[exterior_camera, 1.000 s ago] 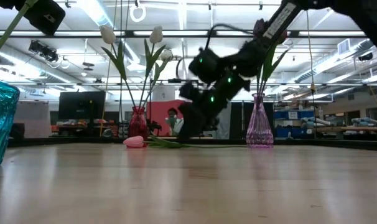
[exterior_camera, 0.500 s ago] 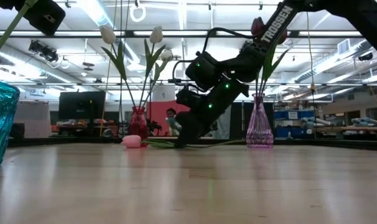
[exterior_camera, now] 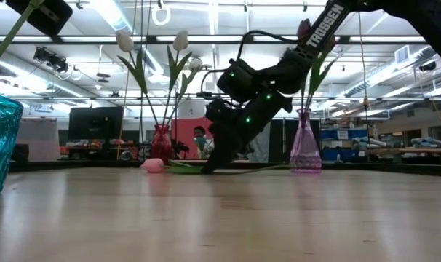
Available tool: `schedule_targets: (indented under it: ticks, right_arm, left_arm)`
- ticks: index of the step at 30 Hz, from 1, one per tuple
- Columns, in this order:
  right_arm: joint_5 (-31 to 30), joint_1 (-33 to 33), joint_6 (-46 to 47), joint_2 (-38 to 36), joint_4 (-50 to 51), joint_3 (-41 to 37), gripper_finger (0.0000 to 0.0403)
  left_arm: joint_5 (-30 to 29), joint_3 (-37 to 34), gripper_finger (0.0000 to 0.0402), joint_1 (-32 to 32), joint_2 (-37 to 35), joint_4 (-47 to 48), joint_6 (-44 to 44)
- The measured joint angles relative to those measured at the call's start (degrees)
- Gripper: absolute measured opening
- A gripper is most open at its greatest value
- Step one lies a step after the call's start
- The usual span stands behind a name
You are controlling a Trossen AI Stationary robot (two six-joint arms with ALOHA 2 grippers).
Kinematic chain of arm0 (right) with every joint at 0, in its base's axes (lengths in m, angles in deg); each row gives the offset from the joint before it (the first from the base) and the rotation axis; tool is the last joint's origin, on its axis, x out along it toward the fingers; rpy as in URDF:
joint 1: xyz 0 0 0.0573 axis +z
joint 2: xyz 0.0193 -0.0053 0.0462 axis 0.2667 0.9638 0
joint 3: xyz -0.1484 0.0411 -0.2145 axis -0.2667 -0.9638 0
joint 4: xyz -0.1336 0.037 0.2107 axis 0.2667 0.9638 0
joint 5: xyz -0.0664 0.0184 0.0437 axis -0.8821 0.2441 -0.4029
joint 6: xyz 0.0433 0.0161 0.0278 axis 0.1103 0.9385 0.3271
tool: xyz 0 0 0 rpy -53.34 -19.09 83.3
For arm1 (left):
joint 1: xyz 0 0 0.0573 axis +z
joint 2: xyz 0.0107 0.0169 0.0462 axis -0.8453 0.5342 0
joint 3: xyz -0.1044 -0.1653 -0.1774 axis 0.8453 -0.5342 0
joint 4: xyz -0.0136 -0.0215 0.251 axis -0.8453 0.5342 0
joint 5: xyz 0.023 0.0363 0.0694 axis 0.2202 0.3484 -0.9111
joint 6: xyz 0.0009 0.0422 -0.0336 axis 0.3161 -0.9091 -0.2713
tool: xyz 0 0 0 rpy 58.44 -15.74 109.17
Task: Sort flowers into vase by color
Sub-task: Put the pink tulip into the blue vase
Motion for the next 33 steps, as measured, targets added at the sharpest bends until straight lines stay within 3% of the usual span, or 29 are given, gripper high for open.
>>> schedule_targets:
  ticks: [5, 14, 21, 27, 33]
  right_arm:
    - [8.81, 2.82, -0.06, -0.03, -1.81, -0.20, 0.0026]
    - [15.39, 4.55, -0.36, -0.77, -7.17, -0.17, 0.0015]
    - [22.51, 7.30, 4.44, -0.79, -21.03, -0.16, 0.0016]
    - [21.38, 9.06, 8.63, -0.81, -36.49, -0.07, 0.0016]
    - [16.45, 9.35, 11.02, -0.87, -48.32, -0.07, 0.0016]
  left_arm:
    - [0.74, 1.20, 0.0111, 0.00, -0.11, 0.56, 0.05]
    - [-0.20, 1.20, 0.0111, 0.00, -0.11, 3.16, 0.48]
    - [-0.45, 1.20, 0.0111, 0.00, -0.11, 3.27, 0.53]
    - [-3.78, 1.20, 0.0111, 0.00, -0.11, 1.87, -1.25]
    - [-4.79, 1.20, 0.0111, 0.02, -0.11, -1.81, -4.55]
